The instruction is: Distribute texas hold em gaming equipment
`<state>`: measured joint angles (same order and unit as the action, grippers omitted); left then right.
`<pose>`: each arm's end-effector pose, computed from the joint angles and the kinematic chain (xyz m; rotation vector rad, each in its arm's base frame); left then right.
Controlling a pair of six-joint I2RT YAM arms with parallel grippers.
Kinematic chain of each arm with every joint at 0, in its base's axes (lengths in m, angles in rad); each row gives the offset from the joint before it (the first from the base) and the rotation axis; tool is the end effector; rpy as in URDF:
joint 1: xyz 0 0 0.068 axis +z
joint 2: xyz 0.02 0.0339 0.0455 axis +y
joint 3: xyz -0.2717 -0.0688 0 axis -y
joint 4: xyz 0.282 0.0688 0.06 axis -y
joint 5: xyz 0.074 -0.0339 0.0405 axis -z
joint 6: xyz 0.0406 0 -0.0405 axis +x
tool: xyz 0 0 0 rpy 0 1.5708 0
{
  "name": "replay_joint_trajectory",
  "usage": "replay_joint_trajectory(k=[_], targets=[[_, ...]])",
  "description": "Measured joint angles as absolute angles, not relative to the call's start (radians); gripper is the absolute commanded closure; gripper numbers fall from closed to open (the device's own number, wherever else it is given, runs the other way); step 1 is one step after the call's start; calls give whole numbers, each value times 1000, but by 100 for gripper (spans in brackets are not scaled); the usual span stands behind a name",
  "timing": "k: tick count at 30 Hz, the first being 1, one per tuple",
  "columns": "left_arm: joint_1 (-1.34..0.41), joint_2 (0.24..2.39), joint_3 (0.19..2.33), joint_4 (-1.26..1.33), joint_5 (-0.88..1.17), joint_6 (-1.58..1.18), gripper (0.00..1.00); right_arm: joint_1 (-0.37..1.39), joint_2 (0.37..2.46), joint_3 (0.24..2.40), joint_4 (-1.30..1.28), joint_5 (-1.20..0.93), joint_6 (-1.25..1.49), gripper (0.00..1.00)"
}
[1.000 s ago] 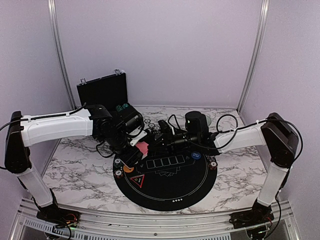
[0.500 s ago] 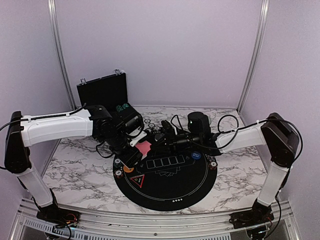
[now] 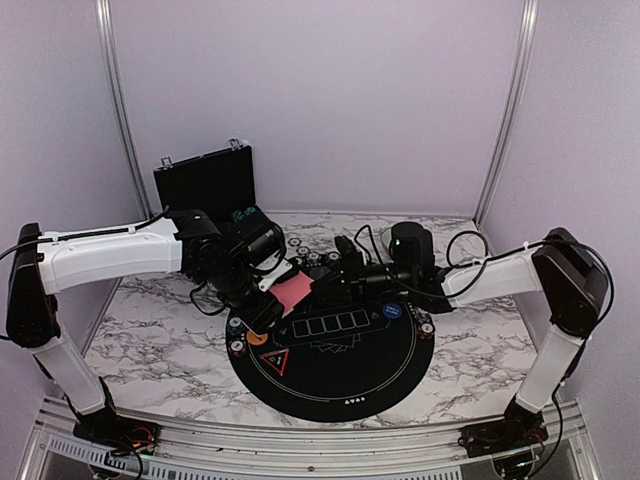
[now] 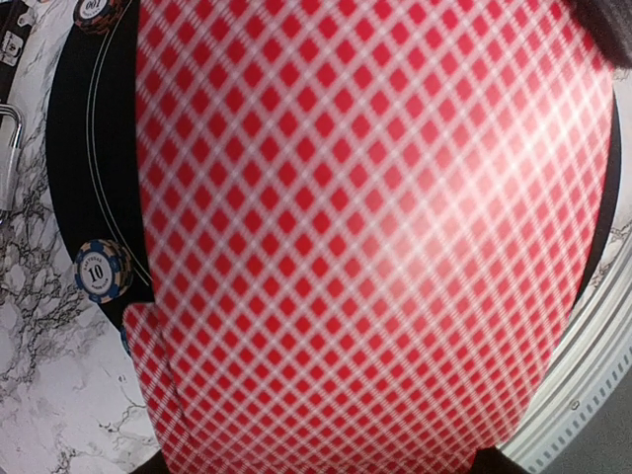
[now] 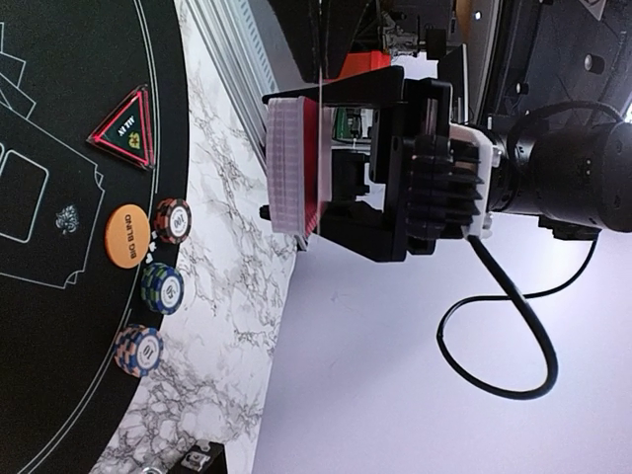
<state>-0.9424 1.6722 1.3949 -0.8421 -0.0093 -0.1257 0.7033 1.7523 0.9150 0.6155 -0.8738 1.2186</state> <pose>0.2267 -0.3114 0.2612 1.0821 2.5084 -0.3084 0.2850 0.2824 0.1894 -0.2286 2.2846 1.9851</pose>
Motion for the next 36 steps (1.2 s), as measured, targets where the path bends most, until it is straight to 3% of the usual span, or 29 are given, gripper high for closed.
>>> replay_joint_trajectory(k=[22,36], targets=[[-927,1666,1381,-834,-17,-126,50,595,1603,781,652,-898,1256,100],[-922,1665,1377,-834,-17,-126,50,371,1448,485,551,-915,1160,100]])
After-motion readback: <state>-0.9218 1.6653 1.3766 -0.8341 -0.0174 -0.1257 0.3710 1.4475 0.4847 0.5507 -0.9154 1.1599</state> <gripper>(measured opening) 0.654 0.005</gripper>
